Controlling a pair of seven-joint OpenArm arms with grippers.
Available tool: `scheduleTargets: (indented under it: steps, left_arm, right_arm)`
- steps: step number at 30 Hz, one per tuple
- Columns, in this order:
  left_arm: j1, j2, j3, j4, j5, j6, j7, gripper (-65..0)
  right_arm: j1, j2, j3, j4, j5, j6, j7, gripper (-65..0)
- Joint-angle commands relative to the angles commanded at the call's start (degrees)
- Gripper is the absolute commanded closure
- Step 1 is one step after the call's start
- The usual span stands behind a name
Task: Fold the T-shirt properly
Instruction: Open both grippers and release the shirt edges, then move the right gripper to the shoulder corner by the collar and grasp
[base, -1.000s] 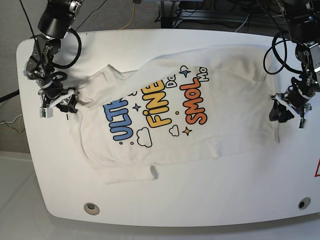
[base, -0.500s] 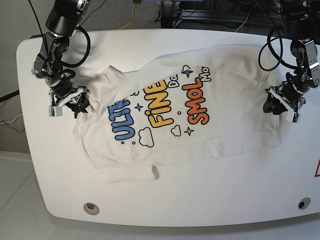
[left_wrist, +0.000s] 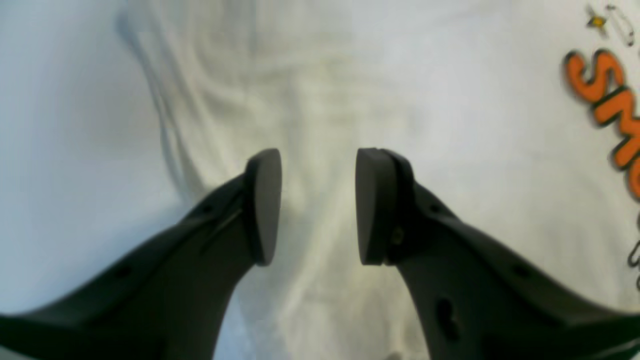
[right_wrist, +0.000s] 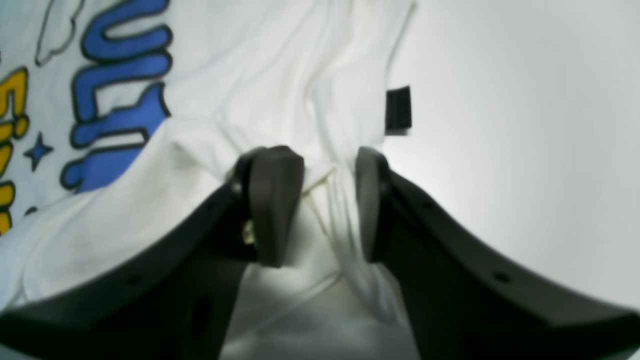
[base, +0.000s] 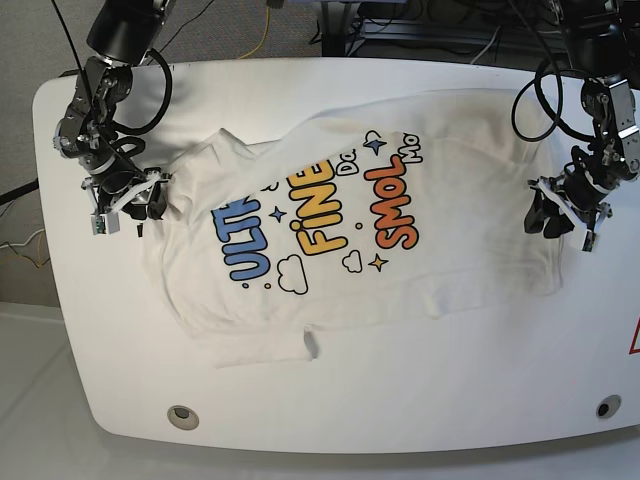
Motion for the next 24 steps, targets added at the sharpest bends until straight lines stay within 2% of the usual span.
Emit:
scheduleTargets:
  steps: [5, 16, 18, 23, 24]
  left_arm:
    - [-0.09, 0.09, 0.0, 0.88, -0.09, 0.09, 0.62, -22.7]
    - [-1.14, 0.18, 0.0, 0.88, 0.0, 0.18, 0.7, -22.7]
    - [-1.14, 0.18, 0.0, 0.88, 0.0, 0.18, 0.79, -22.7]
    - [-1.14, 0.18, 0.0, 0.79, 0.09, 0.18, 1.58, -22.7]
    - [-1.14, 0.18, 0.0, 0.79, 0.09, 0.18, 1.85, -22.7]
  right_arm:
    - [0.0, 0.09, 0.0, 2.02, 0.0, 0.0, -2.2, -22.2]
    - [0.0, 0.7, 0.0, 4.04, 0.0, 0.0, -2.37, -20.8]
    - [0.0, 0.7, 0.0, 4.66, 0.0, 0.0, -2.37, -17.5]
    - [0.0, 0.7, -0.09, 5.63, 0.0, 0.0, -3.96, 0.0]
    - [0.35, 0.79, -0.18, 5.63, -0.09, 0.0, -5.27, 0.0]
